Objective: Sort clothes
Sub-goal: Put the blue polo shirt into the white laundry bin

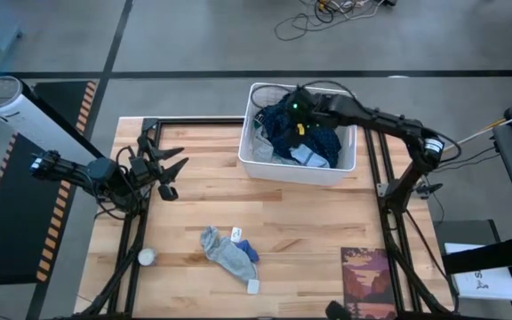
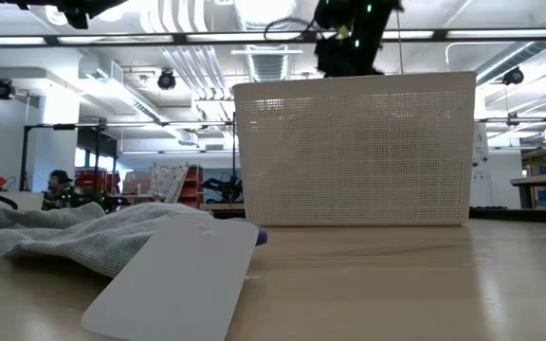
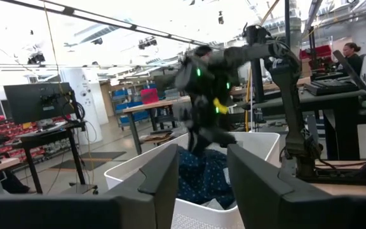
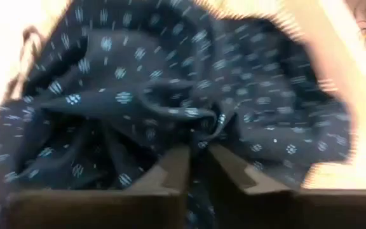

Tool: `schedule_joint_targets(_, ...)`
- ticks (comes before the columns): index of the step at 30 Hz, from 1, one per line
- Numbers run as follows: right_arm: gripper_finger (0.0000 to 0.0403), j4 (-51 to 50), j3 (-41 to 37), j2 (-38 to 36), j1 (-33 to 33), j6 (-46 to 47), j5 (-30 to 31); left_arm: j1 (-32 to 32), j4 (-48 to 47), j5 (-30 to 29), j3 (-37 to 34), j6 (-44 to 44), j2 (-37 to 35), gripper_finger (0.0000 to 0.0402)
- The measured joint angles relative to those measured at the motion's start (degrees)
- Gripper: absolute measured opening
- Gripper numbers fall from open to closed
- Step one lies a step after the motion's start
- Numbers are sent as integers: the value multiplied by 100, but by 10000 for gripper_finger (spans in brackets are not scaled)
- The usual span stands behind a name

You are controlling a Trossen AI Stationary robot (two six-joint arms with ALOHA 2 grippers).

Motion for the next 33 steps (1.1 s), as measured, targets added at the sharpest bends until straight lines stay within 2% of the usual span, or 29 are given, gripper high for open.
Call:
schedule_joint_targets(2,9,470,-467,0,0,-47,-94,-2,-1,2,0,1,1,127)
schedule_joint_targets(7,15,1589,-1508,0,-127,24,-853,-2,-4,2,0,1,0,133)
schedule_joint_targets(19,1,3228,-3219,-36,-439,328,-1182,0,-7,2,0,-1,40,115)
schedule_joint_targets(25,0,3201,-3324,-26,-448,366,-1185,-2,0,2,-2,-1,60,122)
schedule_joint_targets(33,0,2390,-2442,28,-408,331,-1227,-1,2,1,-2,6,64,121)
